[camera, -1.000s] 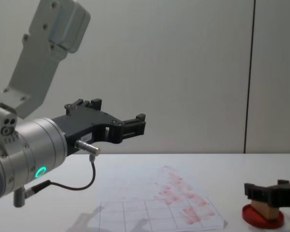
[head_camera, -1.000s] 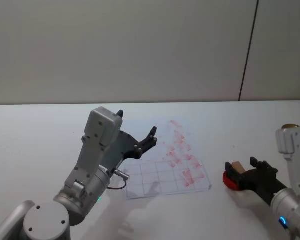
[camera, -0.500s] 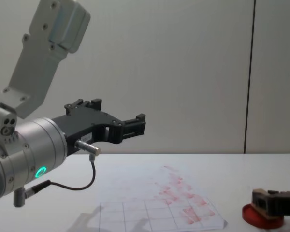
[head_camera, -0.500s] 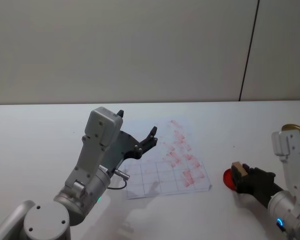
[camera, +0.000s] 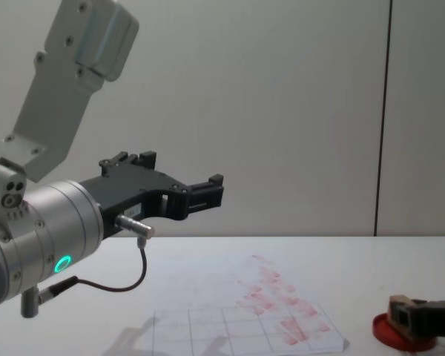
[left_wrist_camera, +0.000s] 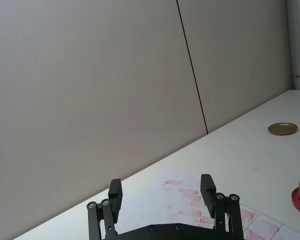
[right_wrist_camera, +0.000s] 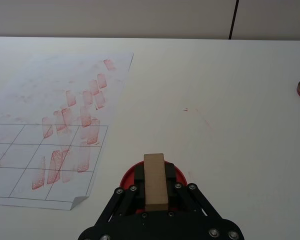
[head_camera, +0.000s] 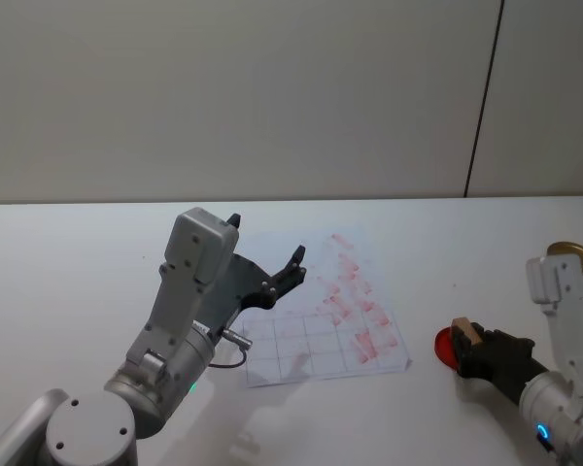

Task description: Use the one hand to pick up the stamp and affix it onto the A4 paper.

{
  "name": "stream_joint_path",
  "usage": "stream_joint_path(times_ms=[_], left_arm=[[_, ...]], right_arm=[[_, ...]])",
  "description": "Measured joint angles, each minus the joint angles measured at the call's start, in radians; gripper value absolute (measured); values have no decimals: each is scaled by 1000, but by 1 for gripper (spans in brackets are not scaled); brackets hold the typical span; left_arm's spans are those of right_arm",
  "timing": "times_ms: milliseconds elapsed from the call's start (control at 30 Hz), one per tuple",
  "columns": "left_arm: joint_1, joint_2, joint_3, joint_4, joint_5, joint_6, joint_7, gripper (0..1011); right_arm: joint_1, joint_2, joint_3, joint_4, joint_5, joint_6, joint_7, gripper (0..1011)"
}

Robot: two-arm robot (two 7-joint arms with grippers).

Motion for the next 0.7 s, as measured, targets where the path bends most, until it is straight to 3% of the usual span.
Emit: stream_joint_path(times_ms=[300,700], left_arm=[[0,0,0,0,0,0,0,993],[0,0,0,0,0,0,0,993]], right_arm=[[6,-4,2,9,1,-2,2,219],[24,-14,-4,-17,-38,-59,25,219]])
